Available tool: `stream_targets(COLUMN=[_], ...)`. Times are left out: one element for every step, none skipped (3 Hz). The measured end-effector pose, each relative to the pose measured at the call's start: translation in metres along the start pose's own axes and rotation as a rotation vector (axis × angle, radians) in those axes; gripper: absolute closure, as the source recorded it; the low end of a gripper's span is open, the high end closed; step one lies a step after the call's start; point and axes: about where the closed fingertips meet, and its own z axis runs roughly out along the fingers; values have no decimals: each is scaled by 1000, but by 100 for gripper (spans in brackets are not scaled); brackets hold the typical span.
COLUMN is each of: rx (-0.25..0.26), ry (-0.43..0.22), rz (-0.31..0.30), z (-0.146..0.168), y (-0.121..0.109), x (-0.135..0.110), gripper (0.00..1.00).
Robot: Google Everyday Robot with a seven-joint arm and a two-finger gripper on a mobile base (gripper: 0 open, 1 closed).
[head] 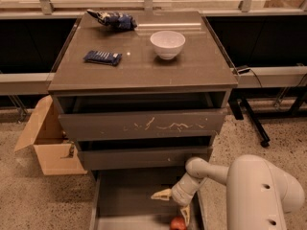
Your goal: Pick apple from bottom drawer and place on counter
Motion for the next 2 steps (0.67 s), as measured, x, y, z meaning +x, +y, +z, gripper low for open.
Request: stream_targets(rx=[-12, -21], ry=[58, 95], rz=[32, 62], z=[14, 23], y=[13, 31], x=[-3, 2], gripper=[0, 0])
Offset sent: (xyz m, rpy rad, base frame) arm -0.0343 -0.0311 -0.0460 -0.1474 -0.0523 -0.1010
